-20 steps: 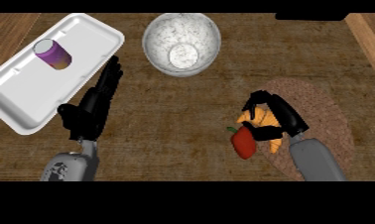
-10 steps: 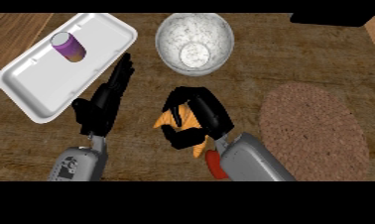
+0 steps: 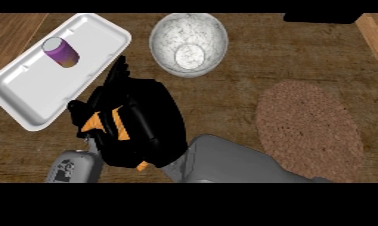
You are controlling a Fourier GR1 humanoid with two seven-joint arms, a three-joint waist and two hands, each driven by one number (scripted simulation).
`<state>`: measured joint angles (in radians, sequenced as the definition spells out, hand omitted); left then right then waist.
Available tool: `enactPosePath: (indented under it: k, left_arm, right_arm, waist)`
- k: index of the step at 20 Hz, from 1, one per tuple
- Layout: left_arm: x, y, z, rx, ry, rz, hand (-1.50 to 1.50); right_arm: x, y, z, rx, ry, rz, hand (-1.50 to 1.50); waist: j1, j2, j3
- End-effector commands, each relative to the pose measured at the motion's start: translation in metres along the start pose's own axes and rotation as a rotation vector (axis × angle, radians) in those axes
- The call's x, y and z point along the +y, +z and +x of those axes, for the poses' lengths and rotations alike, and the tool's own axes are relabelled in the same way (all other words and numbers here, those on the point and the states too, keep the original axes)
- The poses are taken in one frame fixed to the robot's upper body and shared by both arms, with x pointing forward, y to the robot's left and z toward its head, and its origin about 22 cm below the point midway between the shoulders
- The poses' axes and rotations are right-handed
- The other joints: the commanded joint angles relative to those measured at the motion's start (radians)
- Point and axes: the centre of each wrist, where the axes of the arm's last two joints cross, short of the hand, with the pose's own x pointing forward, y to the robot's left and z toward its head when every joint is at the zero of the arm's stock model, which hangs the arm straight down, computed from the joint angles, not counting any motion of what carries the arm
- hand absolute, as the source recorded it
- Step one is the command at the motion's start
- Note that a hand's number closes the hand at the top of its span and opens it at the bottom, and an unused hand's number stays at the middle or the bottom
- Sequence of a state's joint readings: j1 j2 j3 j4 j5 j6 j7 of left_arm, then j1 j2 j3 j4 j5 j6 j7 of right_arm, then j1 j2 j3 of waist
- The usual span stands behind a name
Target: Pick the croissant from the placemat and place it in the bowl
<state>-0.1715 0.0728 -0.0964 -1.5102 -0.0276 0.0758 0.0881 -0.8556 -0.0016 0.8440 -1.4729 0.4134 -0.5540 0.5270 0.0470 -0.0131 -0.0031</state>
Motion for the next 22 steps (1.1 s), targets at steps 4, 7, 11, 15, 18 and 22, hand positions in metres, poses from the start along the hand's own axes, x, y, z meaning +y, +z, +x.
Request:
enactPosePath:
  k: [4,7,11,15,18,22]
  left_arm:
    - [0.005,0.002,0.004,-0.003,-0.009,0.006,0.00]
    - [0.002,0.000,0.008,-0.023,-0.014,0.029,0.00]
    - [0.000,-0.003,-0.001,-0.017,-0.001,0.023,0.00]
    - [-0.002,0.003,0.001,-0.012,0.006,0.007,0.00]
    - [-0.003,0.005,-0.005,-0.014,-0.007,0.042,0.00]
    - [-0.010,0.000,0.003,-0.025,-0.004,0.028,0.00]
  right_arm:
    - [-0.012,-0.045,0.079,0.081,0.103,-0.099,1.50]
    - [-0.023,-0.064,0.103,0.100,0.105,-0.136,1.50]
    - [-0.027,-0.094,0.105,0.138,0.145,-0.176,1.50]
    - [-0.045,-0.124,0.102,0.201,0.124,-0.183,1.50]
    - [-0.034,-0.131,0.067,0.240,0.321,-0.182,1.50]
    - [-0.034,-0.142,0.038,0.284,0.465,-0.179,1.50]
  waist:
    - [-0.004,0.005,0.000]
    - [-0.013,0.008,0.001]
    - [-0.015,0.014,0.001]
    - [-0.008,0.018,0.001]
    - [-0.022,0.018,0.001]
    - [-0.025,0.019,0.001]
